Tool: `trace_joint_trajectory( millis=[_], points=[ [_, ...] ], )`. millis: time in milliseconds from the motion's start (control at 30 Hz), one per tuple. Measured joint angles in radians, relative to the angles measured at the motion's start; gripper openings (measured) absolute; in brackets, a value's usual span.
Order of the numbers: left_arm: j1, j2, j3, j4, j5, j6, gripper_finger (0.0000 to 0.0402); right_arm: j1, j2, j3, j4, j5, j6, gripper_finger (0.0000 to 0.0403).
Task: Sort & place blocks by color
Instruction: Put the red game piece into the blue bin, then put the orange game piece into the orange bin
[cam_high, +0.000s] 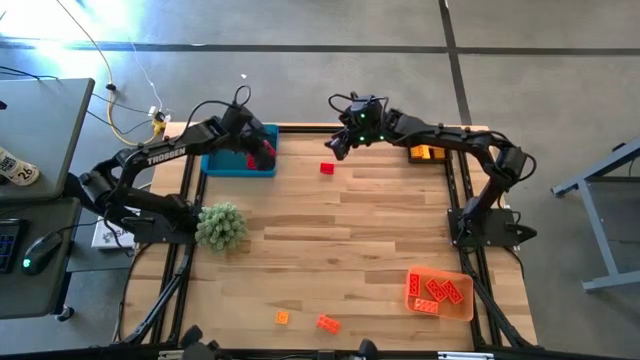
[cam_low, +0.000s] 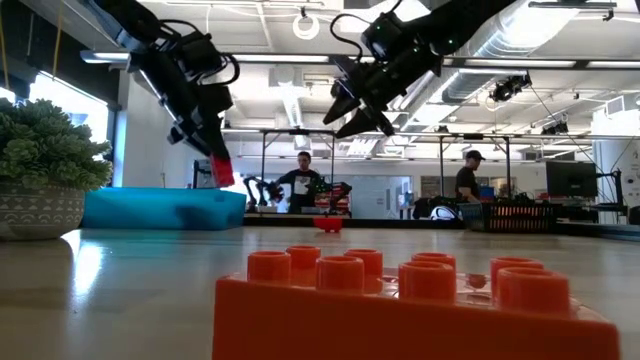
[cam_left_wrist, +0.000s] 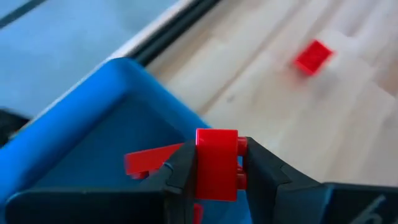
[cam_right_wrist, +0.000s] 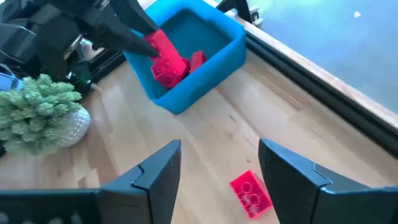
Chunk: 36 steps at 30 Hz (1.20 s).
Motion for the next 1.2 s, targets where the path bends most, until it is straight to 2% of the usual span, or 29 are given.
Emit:
trace_joint_trajectory(
  millis=[200, 500, 867, 1033, 1200],
  points=[
    [0.048, 0.0, 0.0, -0.055, -0.186, -0.011, 0.0079, -0.024, 0.0, 0.0, 0.0, -0.012, -0.081, 0.0201],
    [0.104, 0.0, 0.0, -0.132, -0.276, -0.067, 0.0121, -0.036, 0.0, 0.0, -0.026, -0.037, -0.099, 0.0201],
    [0.11, 0.0, 0.0, -0.157, -0.286, -0.072, 0.0175, 0.045, 0.0, 0.0, -0.029, -0.065, 0.047, 0.0201],
    [0.11, -0.001, 0.0, -0.157, -0.281, -0.056, 0.0183, 0.13, 0.0, 0.0, -0.028, -0.067, 0.199, 0.0201],
    [0.109, -0.001, 0.0, -0.175, -0.197, -0.03, 0.0184, 0.25, 0.0, 0.0, -0.029, -0.076, 0.353, 0.0201]
  ],
)
